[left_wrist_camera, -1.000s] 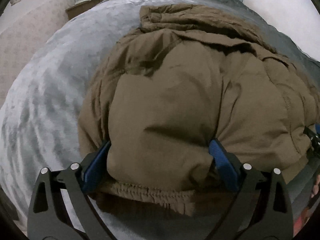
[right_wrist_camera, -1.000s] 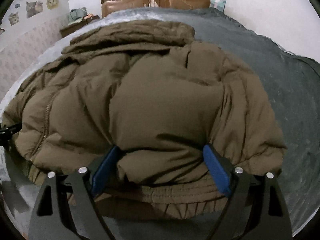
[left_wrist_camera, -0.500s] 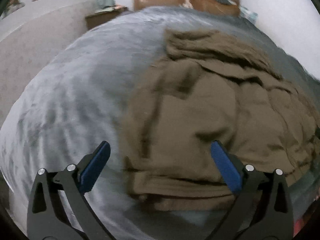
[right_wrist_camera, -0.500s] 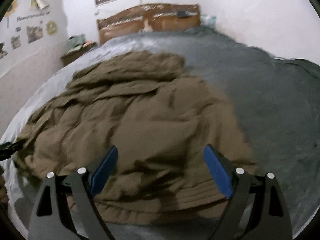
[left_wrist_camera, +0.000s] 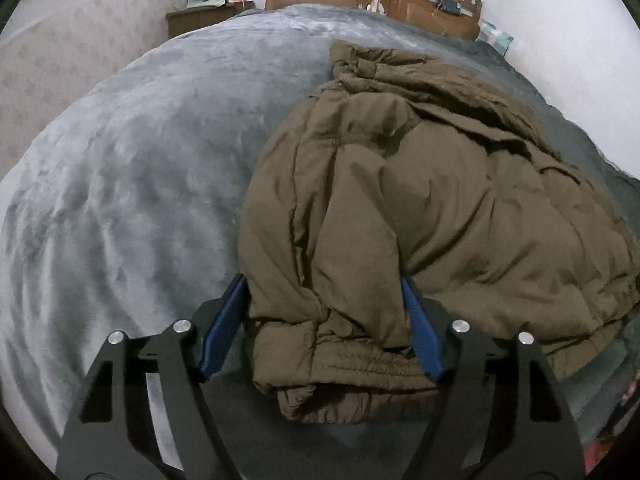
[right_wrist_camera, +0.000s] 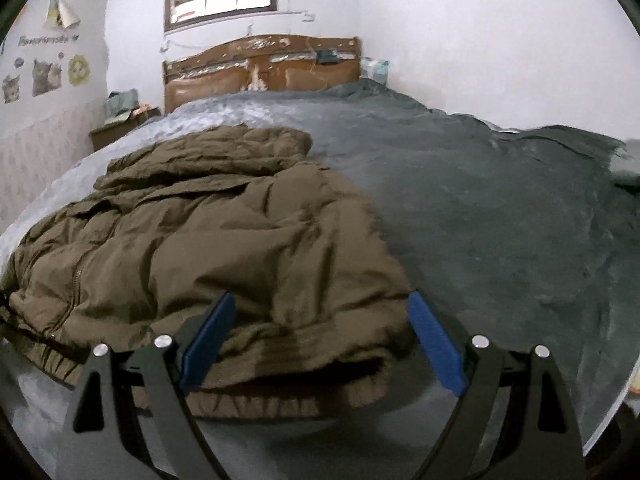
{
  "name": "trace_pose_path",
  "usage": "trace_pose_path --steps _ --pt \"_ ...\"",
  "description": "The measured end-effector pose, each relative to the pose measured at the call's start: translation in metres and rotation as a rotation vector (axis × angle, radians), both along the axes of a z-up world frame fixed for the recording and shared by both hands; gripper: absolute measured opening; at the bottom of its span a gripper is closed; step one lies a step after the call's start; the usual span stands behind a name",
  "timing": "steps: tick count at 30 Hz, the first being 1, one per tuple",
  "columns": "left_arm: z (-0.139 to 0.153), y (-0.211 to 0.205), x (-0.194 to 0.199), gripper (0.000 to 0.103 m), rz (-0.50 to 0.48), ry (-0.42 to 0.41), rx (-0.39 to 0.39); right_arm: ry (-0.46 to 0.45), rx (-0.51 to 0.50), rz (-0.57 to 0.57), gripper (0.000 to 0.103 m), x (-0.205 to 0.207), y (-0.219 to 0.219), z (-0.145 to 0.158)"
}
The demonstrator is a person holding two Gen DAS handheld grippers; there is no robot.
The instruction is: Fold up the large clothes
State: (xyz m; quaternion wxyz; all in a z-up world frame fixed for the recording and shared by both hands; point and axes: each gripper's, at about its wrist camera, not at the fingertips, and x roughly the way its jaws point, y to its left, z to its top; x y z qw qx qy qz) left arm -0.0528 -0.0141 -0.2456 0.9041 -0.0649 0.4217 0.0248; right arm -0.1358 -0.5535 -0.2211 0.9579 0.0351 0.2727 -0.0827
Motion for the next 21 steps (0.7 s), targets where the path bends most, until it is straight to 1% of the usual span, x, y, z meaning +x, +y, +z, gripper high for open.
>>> trace_pose_path --steps 2,3,4,5,7,8,10,12,14,15,17,18,20,21 --pt "-0.002 -0.001 -0.003 0.077 0.001 -0.005 0.019 -0.016 0.027 -0.024 0.088 -0.007 -0.011 0.002" --pt "-0.004 -0.002 -0.002 0.079 0.005 -0.004 0.029 -0.010 0.050 -0.038 0.088 -0.008 -0.020 0.001" --pt "-0.005 -0.001 -0.002 0.082 0.008 -0.003 0.031 0.003 0.065 -0.047 0.088 -0.007 -0.025 -0.001" --pt "-0.005 0.001 -0.004 0.083 0.011 -0.001 0.029 0.027 0.091 -0.049 0.088 -0.005 -0.033 -0.006" --pt "0.001 0.007 -0.008 0.083 0.019 0.000 0.001 0.052 0.126 -0.039 0.088 -0.001 -0.039 -0.011" --pt "0.006 0.010 -0.012 0.083 0.025 -0.012 -0.004 0.063 0.139 -0.029 0.088 0.001 -0.041 -0.013" --pt "0.013 0.011 -0.018 0.083 0.016 -0.030 0.016 0.083 0.139 -0.014 0.087 0.007 -0.040 -0.018" --pt "0.013 0.010 -0.020 0.083 -0.005 -0.031 0.047 0.107 0.158 0.006 0.085 0.017 -0.039 -0.024" --pt "0.011 0.011 -0.021 0.084 -0.010 -0.025 0.046 0.129 0.189 0.030 0.063 0.026 -0.037 -0.027" --pt "0.012 0.012 -0.021 0.084 -0.005 -0.021 0.035 0.137 0.189 0.029 0.060 0.030 -0.035 -0.028" --pt "0.016 0.015 -0.027 0.083 0.019 -0.022 -0.007 0.142 0.174 0.026 0.045 0.032 -0.030 -0.028" --pt "0.019 0.016 -0.031 0.083 0.027 -0.027 -0.018 0.150 0.170 0.028 0.043 0.032 -0.029 -0.029" --pt "0.020 0.017 -0.035 0.089 0.025 -0.030 -0.029 0.161 0.155 0.028 0.043 0.032 -0.027 -0.031" --pt "0.018 0.018 -0.034 0.089 0.022 -0.027 -0.036 0.163 0.152 0.027 0.043 0.032 -0.026 -0.031"
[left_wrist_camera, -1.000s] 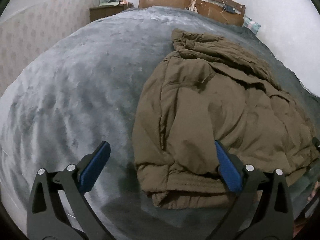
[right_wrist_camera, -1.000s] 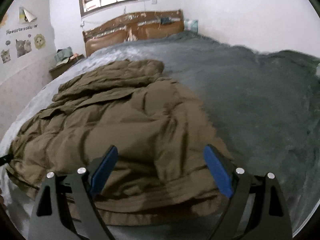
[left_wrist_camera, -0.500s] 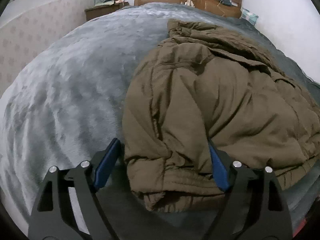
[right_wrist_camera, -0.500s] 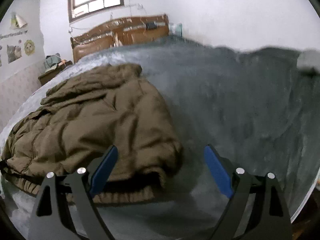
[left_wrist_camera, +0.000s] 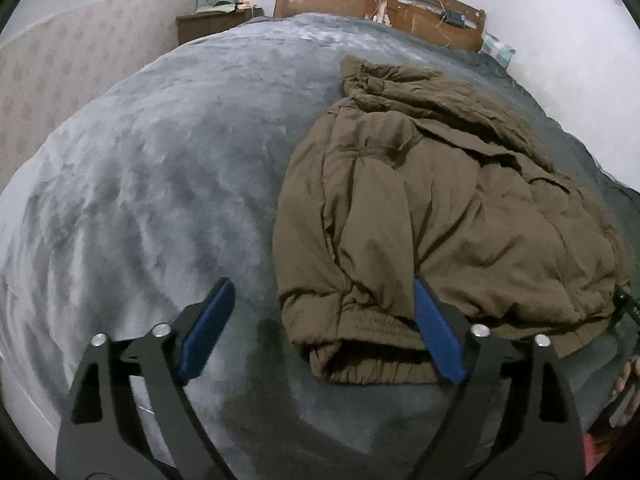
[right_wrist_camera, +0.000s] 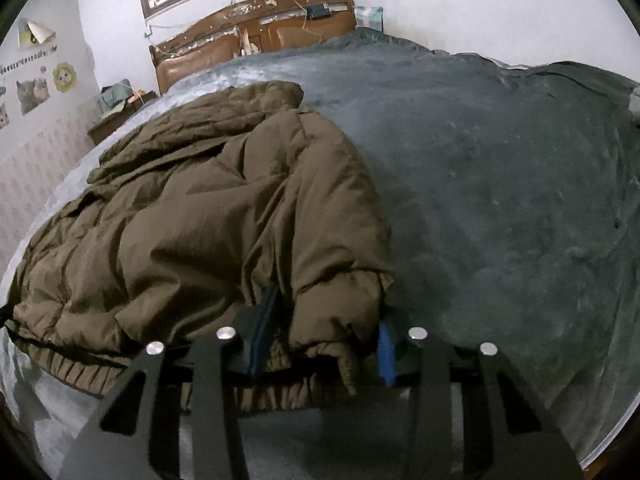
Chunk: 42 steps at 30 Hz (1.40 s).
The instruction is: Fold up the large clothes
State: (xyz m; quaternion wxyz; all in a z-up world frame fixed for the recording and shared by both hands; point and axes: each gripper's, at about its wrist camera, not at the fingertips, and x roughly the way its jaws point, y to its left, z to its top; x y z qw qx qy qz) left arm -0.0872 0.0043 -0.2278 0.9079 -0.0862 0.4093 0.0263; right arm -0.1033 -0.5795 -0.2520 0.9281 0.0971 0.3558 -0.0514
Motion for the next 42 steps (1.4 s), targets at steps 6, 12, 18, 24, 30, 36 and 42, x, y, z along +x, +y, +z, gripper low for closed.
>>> trace_pose_path --steps 6,12,18,24,30,36,42 --pt "-0.027 0.009 0.014 0.091 -0.010 0.075 -0.100 0.006 0.023 -0.002 0.043 -0.001 -0.002 0.000" --pt "-0.030 -0.003 0.024 0.060 -0.066 0.096 -0.088 0.035 0.030 0.000 0.042 0.004 -0.001 -0.003" --pt "-0.010 -0.022 0.020 0.024 -0.170 0.073 -0.017 0.039 -0.024 0.059 0.018 0.008 0.014 0.011" --pt "0.018 -0.015 -0.004 0.018 -0.189 0.017 -0.043 -0.027 -0.034 0.088 0.016 -0.016 0.019 0.040" --pt "0.063 -0.003 -0.054 0.017 -0.215 -0.072 -0.091 -0.108 -0.065 0.096 0.016 -0.059 0.024 0.082" --pt "0.111 0.015 -0.054 0.018 -0.229 -0.165 -0.144 -0.184 -0.056 0.104 0.016 -0.066 0.027 0.124" --pt "0.143 0.025 -0.004 0.019 -0.185 -0.261 -0.134 -0.246 0.017 0.116 0.016 -0.011 0.023 0.158"
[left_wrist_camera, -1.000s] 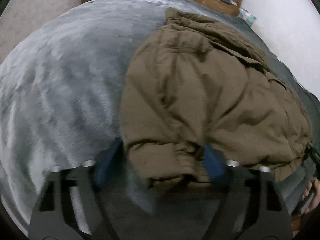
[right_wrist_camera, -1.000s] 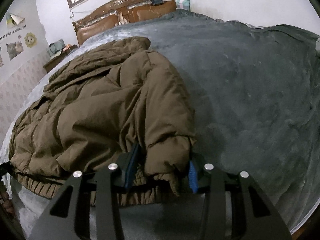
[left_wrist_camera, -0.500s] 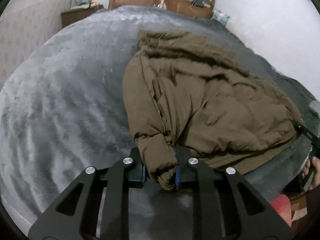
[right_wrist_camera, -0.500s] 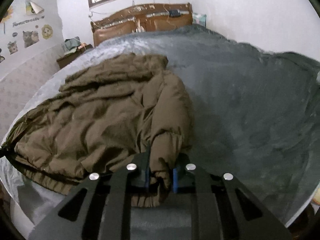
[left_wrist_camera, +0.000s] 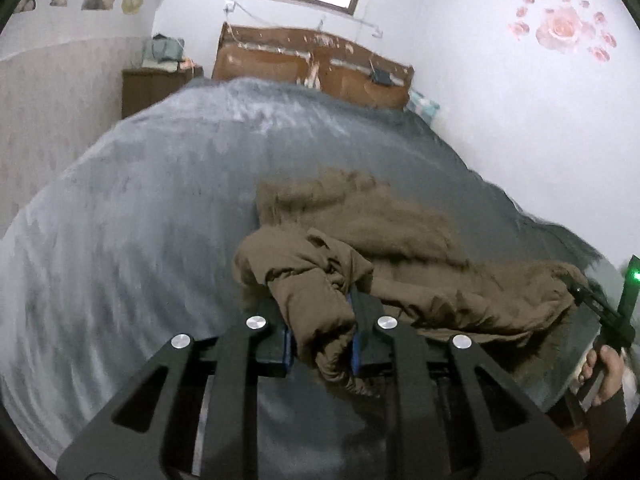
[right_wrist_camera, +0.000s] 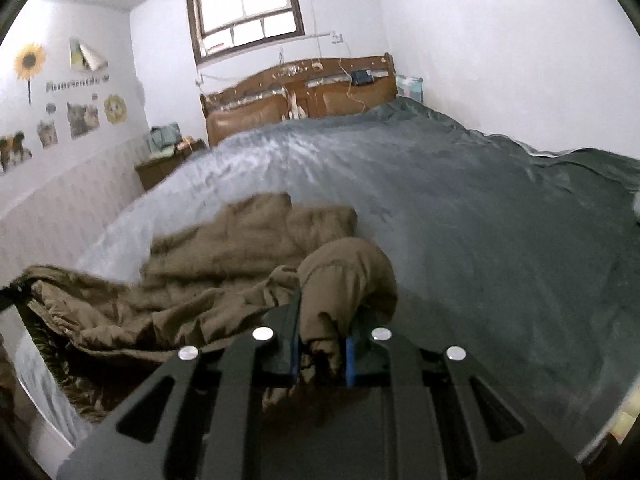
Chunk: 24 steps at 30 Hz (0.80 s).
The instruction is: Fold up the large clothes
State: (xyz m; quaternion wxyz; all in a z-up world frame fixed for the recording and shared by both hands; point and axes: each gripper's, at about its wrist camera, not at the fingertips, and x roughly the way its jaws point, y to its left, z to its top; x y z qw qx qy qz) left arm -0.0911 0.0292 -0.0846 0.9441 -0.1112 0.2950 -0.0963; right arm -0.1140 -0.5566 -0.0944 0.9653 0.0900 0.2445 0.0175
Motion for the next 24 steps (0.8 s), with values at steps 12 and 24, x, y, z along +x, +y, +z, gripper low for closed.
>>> trace_pose_path --steps 12,24 --pt "0.040 -0.018 0.133 0.022 0.060 0.008 0.067 0.018 0.028 0.042 0.016 0.160 0.000 0.053" --pt "0.075 -0.026 0.233 0.023 0.098 0.038 0.113 -0.034 -0.054 0.020 0.016 0.268 0.001 0.117"
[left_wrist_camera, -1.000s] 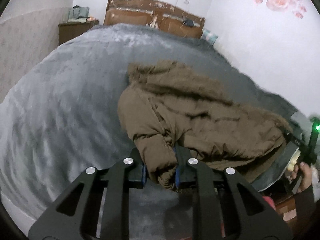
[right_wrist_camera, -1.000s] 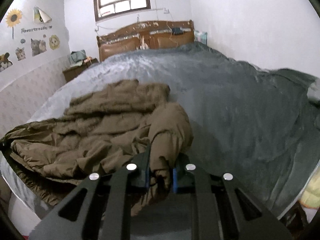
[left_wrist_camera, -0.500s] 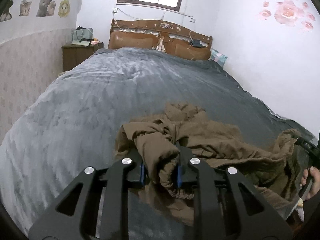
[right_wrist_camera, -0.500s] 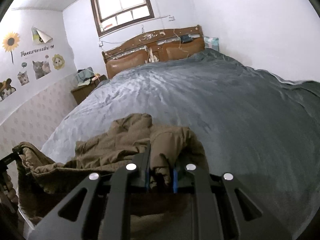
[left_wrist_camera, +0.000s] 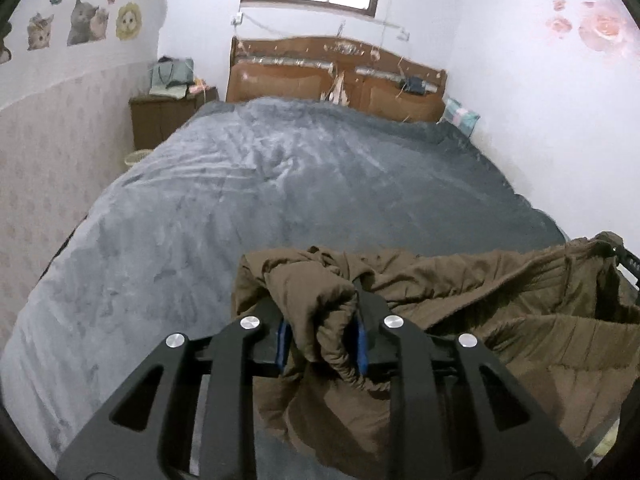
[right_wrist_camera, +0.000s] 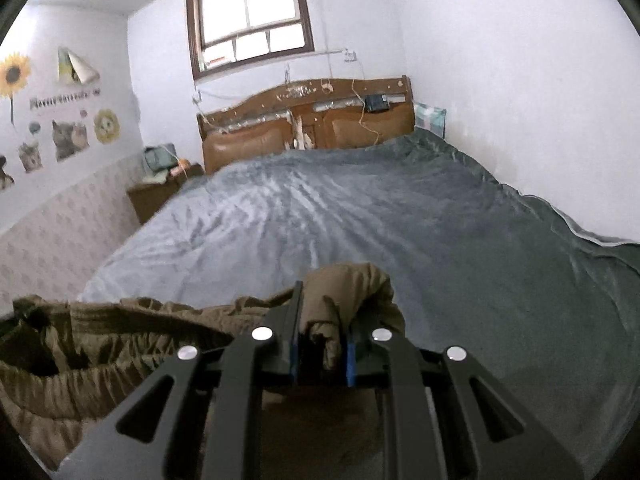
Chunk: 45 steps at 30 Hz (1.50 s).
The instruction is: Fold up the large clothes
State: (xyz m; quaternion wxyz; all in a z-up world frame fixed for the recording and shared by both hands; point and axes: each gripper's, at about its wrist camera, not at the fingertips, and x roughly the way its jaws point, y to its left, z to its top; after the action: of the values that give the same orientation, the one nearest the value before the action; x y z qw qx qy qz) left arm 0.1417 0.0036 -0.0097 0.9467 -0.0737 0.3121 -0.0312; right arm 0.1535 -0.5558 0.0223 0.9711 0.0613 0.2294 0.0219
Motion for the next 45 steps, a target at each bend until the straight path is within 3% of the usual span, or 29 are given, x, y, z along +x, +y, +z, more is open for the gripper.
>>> trace_pose_path --steps 4,11,16,17,18,19,20,21,22,24,28,31,39,43,45 --pt "-0.029 0.002 0.039 0.024 -0.003 0.082 -0.012 0.053 -0.002 0.006 0.016 0.031 0.000 -0.028" --pt "-0.071 -0.012 0.104 0.028 -0.012 0.178 0.037 0.196 0.045 0.019 0.017 0.090 -0.011 -0.087" --pt "-0.090 -0.021 0.132 0.029 0.010 0.247 0.096 0.226 0.090 0.024 0.022 0.104 -0.016 -0.104" --pt "-0.090 -0.025 0.135 0.033 0.008 0.249 0.104 0.226 0.103 0.027 0.024 0.105 -0.018 -0.104" --pt "-0.090 -0.027 0.138 0.044 0.003 0.252 0.103 0.229 0.121 0.030 0.027 0.107 -0.019 -0.104" --pt "-0.089 -0.027 0.139 0.053 -0.001 0.256 0.096 0.232 0.145 0.039 0.039 0.109 -0.022 -0.104" --pt "-0.088 -0.028 0.140 0.070 -0.009 0.256 0.088 0.232 0.178 0.051 0.052 0.110 -0.025 -0.104" --pt "-0.085 -0.029 0.143 0.082 -0.016 0.254 0.083 0.232 0.201 0.059 0.060 0.111 -0.027 -0.103" --pt "-0.082 -0.029 0.141 0.086 -0.018 0.246 0.093 0.223 0.222 0.067 0.069 0.110 -0.028 -0.100" --pt "-0.072 -0.031 0.135 0.098 0.002 0.218 0.139 0.198 0.231 0.075 0.070 0.109 -0.027 -0.089" --pt "-0.040 -0.037 0.134 0.100 0.007 0.157 0.200 0.168 0.235 0.077 0.078 0.100 -0.028 -0.072" --pt "-0.039 -0.023 0.126 0.100 0.012 0.165 0.151 0.180 0.203 0.054 0.080 0.091 -0.028 -0.074" --pt "-0.112 0.013 0.113 0.100 0.045 0.327 0.082 0.312 0.065 0.017 0.081 0.096 -0.022 -0.123" --pt "-0.136 0.013 0.115 0.100 0.042 0.369 0.113 0.399 -0.013 0.031 0.083 0.119 -0.024 -0.157" --pt "-0.145 0.009 0.121 0.100 0.025 0.379 0.134 0.414 -0.012 0.046 0.090 0.131 -0.026 -0.166"
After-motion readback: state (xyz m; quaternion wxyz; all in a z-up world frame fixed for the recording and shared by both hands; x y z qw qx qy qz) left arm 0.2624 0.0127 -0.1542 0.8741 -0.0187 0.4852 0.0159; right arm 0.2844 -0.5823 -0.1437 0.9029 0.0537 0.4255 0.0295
